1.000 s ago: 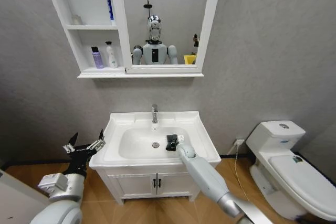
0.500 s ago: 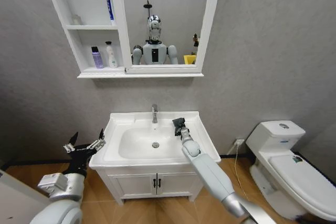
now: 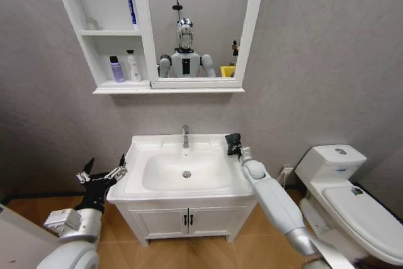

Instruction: Move facial cleanser and shampoo from washbasin to cabinet, then wipe washbasin with towel.

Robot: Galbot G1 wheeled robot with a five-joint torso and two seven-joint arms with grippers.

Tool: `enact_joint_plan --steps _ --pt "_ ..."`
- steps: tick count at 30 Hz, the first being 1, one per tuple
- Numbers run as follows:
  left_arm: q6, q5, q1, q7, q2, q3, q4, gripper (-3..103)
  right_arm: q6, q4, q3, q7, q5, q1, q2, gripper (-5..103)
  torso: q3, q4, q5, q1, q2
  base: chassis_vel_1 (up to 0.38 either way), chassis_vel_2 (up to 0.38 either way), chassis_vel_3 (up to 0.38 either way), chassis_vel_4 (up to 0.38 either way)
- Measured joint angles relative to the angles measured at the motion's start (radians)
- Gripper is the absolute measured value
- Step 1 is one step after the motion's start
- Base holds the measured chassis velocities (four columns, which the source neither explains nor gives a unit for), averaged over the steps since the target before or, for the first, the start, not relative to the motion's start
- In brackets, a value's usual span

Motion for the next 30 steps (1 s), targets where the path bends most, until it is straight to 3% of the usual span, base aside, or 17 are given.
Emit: enact_joint_plan --steps 2,5,7,11,15,16,17,18,21,23,25,26,29,30 --pt "0.001 -0.002 0.000 0.000 0.004 0.001 -0.005 100 0.030 -0.022 0.006 -0.037 0.013 0.004 -0.002 28 0.000 0.0008 0.0003 0.000 0.000 0.000 0.000 0.000 0.000" --pt "0.002 -0.004 0.001 -0.001 0.009 -0.001 -0.009 100 0.062 -0.035 0.005 -0.074 0.054 0.009 -0.009 34 0.000 0.0006 -0.0004 0.000 0.000 0.000 0.000 0.000 0.000" --pt "0.002 -0.007 0.006 -0.001 0.010 -0.004 -0.015 100 0.117 -0.071 0.001 -0.091 0.054 0.026 0.003 50 0.000 0.0004 -0.0001 0.000 0.000 0.000 0.000 0.000 0.000" --pt "0.002 -0.008 0.011 -0.001 0.011 -0.008 -0.018 100 0.141 -0.088 -0.001 -0.084 0.043 0.041 0.018 56 0.000 0.0007 -0.0002 0.000 0.000 0.000 0.000 0.000 0.000" --pt "0.003 -0.015 0.012 -0.001 0.013 -0.016 -0.023 100 0.153 -0.085 -0.004 -0.046 0.038 0.049 0.027 72 0.000 0.0008 -0.0002 0.000 0.000 0.000 0.000 0.000 0.000" --pt "0.003 -0.020 0.012 -0.001 0.016 -0.020 -0.025 100 0.151 -0.048 -0.001 -0.006 0.023 0.043 0.023 78 0.000 0.0008 -0.0001 0.000 0.000 0.000 0.000 0.000 0.000" --pt "0.004 -0.026 0.012 -0.001 0.018 -0.023 -0.026 100 0.133 0.024 0.013 0.043 0.015 0.019 0.009 83 0.000 0.0011 -0.0002 0.000 0.000 0.000 0.000 0.000 0.000" --pt "0.004 -0.026 0.012 -0.001 0.018 -0.023 -0.026 100 0.133 0.024 0.013 0.043 0.015 0.019 0.009 83 0.000 0.0011 -0.0002 0.000 0.000 0.000 0.000 0.000 0.000" --pt "0.006 -0.043 0.011 -0.001 0.020 -0.036 -0.028 100 0.022 0.279 0.066 0.162 0.025 -0.092 -0.060 97 0.000 0.0004 -0.0005 0.000 0.000 0.000 0.000 0.000 0.000" --pt "0.007 -0.045 0.009 -0.002 0.019 -0.037 -0.028 100 -0.017 0.366 0.090 0.200 0.026 -0.143 -0.079 99 0.000 0.0001 -0.0009 0.000 0.000 0.000 0.000 0.000 0.000" --pt "0.007 -0.052 0.009 0.000 0.012 -0.041 -0.027 100 -0.089 0.574 0.157 0.260 0.020 -0.307 -0.099 100 0.000 -0.0001 0.0003 0.000 0.000 0.000 0.000 0.000 0.000" --pt "0.007 -0.052 0.009 0.000 0.012 -0.041 -0.027 100 -0.089 0.574 0.157 0.260 0.020 -0.307 -0.099 100 0.000 -0.0001 0.0003 0.000 0.000 0.000 0.000 0.000 0.000" --pt "0.005 -0.059 0.013 0.003 0.007 -0.049 -0.025 100 -0.133 0.833 0.243 0.313 0.004 -0.543 -0.067 100 0.000 0.0002 -0.0004 0.000 0.000 0.000 0.000 0.000 0.000" --pt "0.005 -0.059 0.013 0.003 0.007 -0.049 -0.025 100 -0.133 0.833 0.243 0.313 0.004 -0.543 -0.067 100 0.000 0.0002 -0.0004 0.000 0.000 0.000 0.000 0.000 0.000"
